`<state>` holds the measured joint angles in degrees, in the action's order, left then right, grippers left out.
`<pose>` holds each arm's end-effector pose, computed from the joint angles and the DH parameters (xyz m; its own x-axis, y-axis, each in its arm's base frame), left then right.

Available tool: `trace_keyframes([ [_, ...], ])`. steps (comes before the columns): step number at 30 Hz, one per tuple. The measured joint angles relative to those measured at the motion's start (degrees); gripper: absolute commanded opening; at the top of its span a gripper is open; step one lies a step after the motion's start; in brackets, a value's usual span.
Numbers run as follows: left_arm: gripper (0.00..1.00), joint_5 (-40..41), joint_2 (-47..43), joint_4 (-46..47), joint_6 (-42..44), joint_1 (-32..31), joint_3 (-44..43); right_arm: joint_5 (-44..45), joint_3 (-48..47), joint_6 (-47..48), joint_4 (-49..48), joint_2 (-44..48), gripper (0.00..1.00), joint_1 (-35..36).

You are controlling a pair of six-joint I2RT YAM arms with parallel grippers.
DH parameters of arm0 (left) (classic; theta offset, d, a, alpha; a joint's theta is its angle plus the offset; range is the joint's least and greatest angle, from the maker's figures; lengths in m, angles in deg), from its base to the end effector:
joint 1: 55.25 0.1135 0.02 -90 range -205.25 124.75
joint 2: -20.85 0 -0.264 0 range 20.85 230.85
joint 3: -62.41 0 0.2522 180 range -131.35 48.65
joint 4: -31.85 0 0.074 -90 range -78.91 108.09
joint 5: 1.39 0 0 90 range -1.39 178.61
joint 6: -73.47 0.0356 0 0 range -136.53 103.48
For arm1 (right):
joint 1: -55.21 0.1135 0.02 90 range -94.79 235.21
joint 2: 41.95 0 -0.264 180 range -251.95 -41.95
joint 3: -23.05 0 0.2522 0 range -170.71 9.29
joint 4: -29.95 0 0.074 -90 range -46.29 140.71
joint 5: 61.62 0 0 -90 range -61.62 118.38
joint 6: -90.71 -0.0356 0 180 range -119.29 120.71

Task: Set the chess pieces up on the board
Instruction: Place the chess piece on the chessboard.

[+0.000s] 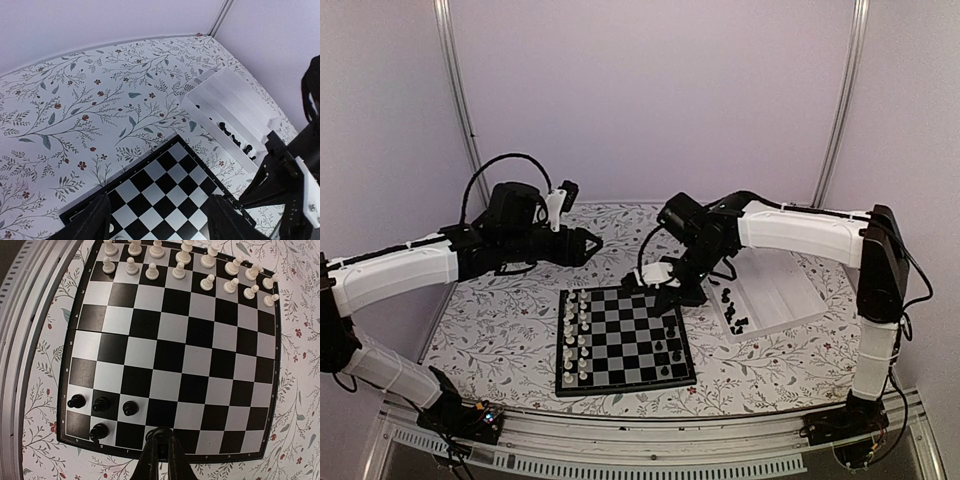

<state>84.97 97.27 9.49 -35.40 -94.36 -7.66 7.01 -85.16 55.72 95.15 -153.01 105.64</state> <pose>0.2350 -0.1940 0.2896 -0.5703 0.0477 -0.8201 0.5160 0.7975 -0.3125 0.2491 0.3219 0.2479 0.3204 -0.8100 -0.4912 -0.9454 -0.3058 -0.1124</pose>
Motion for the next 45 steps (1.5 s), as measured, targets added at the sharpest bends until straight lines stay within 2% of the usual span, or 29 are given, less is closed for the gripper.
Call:
trace_keyframes([
  [8,0.68,0.5,-1.9,-0.2,0.6,0.5,1.9,1.6,-2.6,-2.0,1.5,-7.2,0.03,1.6],
  [20,0.68,0.5,-1.9,-0.2,0.9,0.9,3.1,4.0,-4.7,-2.8,2.6,-11.5,0.04,2.5],
  [28,0.68,0.3,-1.9,-0.2,0.9,1.3,3.2,5.1,-4.7,-2.7,3.2,-12.7,0.06,2.8],
  [38,0.68,0.0,-1.9,-0.2,0.9,1.4,3.2,6.0,-4.9,-3.0,3.3,-12.8,0.15,2.8],
  [45,0.68,-0.2,-1.8,-0.2,0.9,1.5,3.2,6.2,-4.9,-3.0,3.3,-12.8,0.16,2.8],
])
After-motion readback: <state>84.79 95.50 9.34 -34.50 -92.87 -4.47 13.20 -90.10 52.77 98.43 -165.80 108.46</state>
